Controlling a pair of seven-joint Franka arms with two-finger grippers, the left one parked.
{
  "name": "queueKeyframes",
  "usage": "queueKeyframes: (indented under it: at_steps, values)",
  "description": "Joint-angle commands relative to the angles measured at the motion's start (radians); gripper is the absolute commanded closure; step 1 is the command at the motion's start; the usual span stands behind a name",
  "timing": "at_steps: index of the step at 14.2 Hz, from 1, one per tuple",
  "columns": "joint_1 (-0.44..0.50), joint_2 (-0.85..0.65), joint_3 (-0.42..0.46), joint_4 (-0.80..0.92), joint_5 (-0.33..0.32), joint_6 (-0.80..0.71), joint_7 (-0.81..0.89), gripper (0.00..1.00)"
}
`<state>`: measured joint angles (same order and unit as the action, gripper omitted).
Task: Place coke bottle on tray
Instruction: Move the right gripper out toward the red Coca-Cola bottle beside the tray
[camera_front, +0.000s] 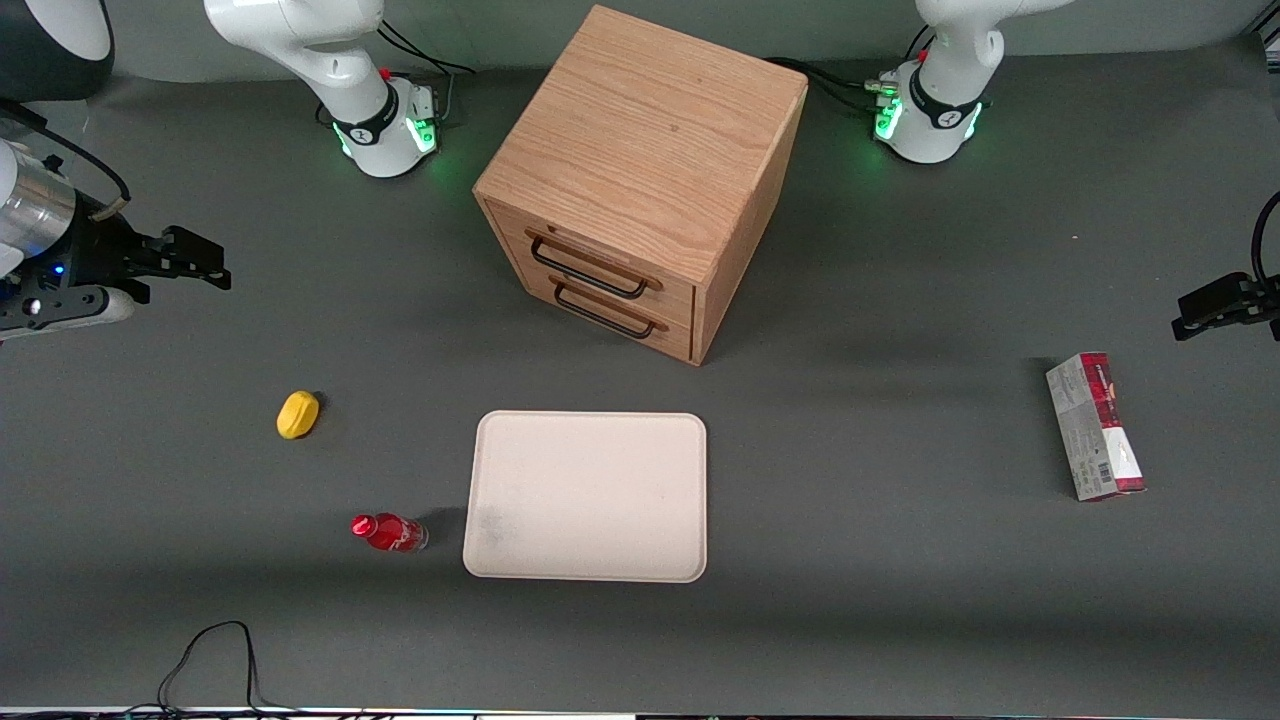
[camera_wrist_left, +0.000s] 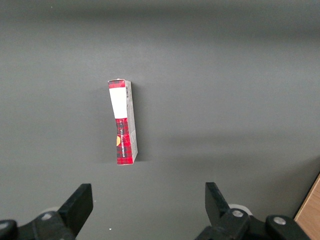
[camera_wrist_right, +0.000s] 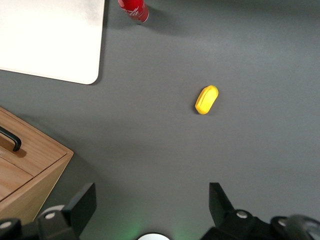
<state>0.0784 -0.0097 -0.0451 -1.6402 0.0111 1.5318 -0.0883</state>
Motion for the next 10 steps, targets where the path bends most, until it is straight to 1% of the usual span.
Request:
queueKeyframes:
  at_steps: [1, 3, 10]
  values:
    - [-0.006, 0.031, -0.013, 0.055, 0.012, -0.049, 0.004, 0.00]
    - [-0.008, 0.045, -0.013, 0.088, 0.007, -0.059, -0.005, 0.00]
    - [-0.009, 0.042, -0.015, 0.086, 0.007, -0.061, -0.001, 0.00]
